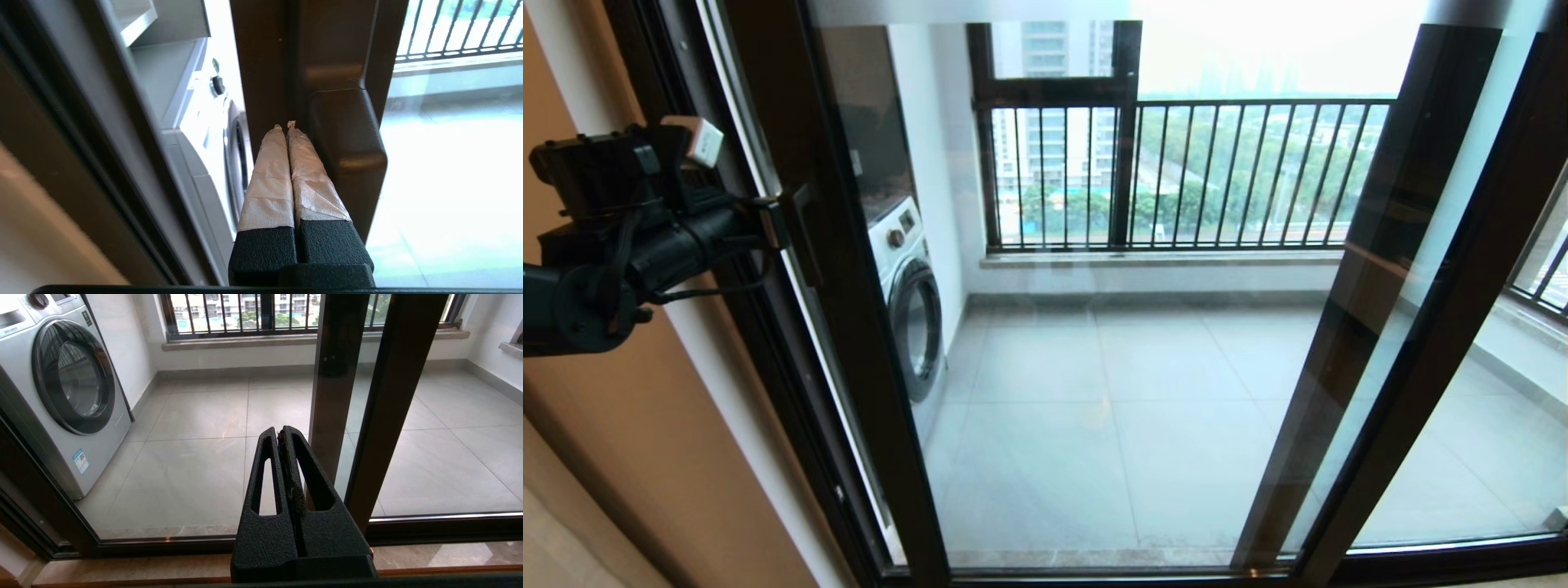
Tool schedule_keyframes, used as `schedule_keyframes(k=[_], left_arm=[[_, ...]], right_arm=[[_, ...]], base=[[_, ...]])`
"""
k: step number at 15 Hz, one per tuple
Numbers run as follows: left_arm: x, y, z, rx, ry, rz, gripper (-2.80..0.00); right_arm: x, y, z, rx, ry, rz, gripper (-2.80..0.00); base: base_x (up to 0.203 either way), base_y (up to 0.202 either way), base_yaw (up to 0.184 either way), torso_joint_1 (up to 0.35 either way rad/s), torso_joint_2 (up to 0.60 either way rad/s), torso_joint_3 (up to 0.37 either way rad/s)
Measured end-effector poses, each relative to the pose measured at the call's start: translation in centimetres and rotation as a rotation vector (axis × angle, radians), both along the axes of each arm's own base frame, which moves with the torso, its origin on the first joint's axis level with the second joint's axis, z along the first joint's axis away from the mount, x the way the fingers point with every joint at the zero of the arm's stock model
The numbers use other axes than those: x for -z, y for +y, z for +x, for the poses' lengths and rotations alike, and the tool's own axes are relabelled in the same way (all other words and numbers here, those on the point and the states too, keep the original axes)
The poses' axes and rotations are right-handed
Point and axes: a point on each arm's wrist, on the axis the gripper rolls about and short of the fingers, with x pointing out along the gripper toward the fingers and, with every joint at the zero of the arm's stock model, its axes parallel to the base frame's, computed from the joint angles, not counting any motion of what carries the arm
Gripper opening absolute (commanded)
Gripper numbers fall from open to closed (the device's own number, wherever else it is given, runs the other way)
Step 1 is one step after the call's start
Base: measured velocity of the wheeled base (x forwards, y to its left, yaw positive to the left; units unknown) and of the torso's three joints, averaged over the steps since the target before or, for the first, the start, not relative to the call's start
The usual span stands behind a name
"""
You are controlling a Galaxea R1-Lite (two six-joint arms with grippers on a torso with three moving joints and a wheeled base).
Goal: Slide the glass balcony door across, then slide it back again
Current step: Open the slid door
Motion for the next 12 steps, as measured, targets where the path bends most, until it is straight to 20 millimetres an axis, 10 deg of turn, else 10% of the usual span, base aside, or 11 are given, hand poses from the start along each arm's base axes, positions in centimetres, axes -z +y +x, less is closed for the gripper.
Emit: schedule_keyframes(k=[12], left_arm=[[0.2,-4.4,0.2,0.05,0.009,-0.002,-2.8]], right_arm=[[0.0,0.0,0.0,0.0,0.0,0.0,-2.8]], base=[[0.0,0.0,0.0,0.0,0.0,0.0]])
